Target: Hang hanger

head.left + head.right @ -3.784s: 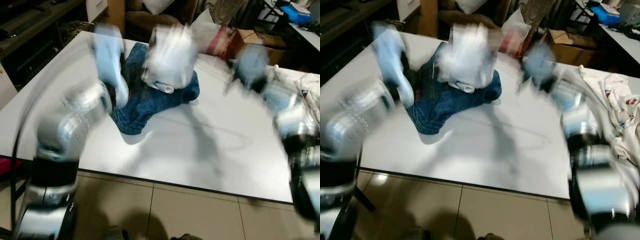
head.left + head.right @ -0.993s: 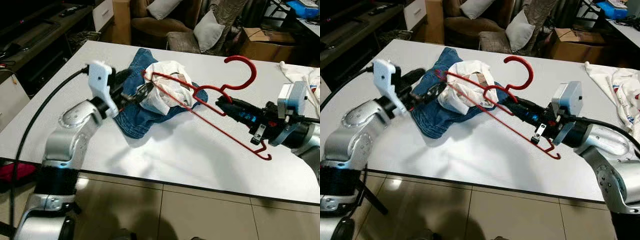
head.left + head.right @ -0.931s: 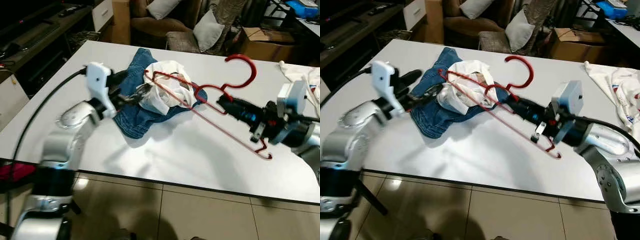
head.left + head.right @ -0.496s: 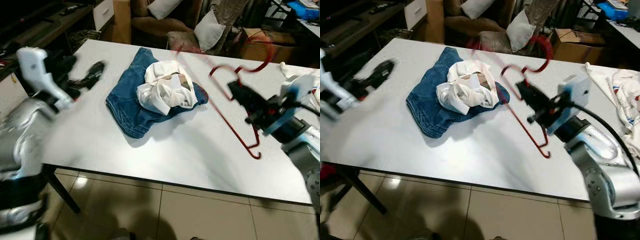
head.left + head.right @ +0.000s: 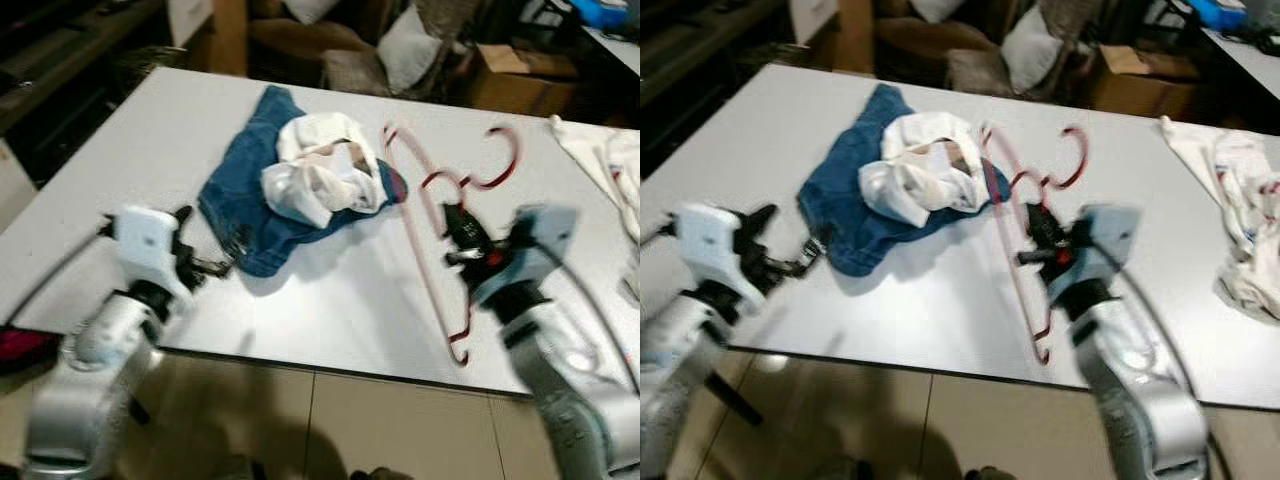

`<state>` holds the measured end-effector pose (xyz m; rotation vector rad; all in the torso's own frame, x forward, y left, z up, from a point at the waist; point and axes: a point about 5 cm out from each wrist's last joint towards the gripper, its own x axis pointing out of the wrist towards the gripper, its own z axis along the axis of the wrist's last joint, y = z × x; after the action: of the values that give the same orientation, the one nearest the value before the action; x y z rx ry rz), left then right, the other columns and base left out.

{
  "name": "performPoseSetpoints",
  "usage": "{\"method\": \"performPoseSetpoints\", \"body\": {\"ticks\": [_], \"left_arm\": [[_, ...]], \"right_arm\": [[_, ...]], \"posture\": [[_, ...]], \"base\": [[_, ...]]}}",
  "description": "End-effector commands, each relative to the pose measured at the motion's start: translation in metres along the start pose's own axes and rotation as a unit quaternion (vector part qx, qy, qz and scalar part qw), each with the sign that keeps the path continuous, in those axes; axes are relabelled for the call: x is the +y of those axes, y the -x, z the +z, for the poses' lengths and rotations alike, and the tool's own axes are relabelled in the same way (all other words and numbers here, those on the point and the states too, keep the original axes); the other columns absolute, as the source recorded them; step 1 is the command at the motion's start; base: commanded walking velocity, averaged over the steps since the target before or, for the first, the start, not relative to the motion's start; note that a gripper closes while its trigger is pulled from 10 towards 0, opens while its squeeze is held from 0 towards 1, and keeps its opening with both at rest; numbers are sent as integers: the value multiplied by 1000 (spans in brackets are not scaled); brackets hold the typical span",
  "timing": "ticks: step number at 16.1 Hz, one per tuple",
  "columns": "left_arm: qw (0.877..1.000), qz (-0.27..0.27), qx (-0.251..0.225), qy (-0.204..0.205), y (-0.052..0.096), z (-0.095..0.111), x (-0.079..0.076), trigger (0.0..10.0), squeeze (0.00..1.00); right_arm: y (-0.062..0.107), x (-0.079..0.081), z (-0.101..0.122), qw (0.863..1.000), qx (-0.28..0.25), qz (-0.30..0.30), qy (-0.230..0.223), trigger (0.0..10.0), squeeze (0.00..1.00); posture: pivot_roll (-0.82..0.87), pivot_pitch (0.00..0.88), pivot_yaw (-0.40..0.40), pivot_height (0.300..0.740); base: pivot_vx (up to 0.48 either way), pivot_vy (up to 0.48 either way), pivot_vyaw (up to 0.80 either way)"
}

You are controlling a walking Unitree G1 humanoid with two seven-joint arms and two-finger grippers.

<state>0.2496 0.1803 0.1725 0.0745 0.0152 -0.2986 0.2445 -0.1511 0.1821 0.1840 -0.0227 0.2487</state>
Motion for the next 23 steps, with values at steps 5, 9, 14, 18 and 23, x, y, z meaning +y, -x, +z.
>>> {"method": "performPoseSetpoints", "body": {"ticks": [5, 9, 14, 18, 23], "left_arm": [[1000, -4, -10, 2, -5, 1, -20, 10000, 0], [1000, 16, 5, -11, 4, -6, -15, 10000, 0], [1000, 19, 3, 0, -7, -11, -16, 10000, 0], [1000, 3, 3, 4, -15, -17, -27, 10000, 0], [1000, 17, -2, -1, -14, -17, -22, 10000, 0]], "right_arm": [[1, 1, 1, 999, 4, -11, 46, 10000, 0], [-3, 5, -9, 997, 23, 11, 68, 10000, 0], [-5, -3, -9, 995, 28, -2, 96, 10000, 0], [-2, -7, -6, 999, 1, -20, 44, 10000, 0], [-10, -5, -9, 999, 1, -17, 34, 10000, 0]], "posture": [[-56, 54, -54, 740], [-25, 33, -79, 740], [-69, 0, -52, 740], [-73, 0, -41, 740], [-64, 0, -56, 740]], "base": [[0, -304, 0], [0, -404, 0], [0, -401, 0], [0, -397, 0], [0, -396, 0]]}}
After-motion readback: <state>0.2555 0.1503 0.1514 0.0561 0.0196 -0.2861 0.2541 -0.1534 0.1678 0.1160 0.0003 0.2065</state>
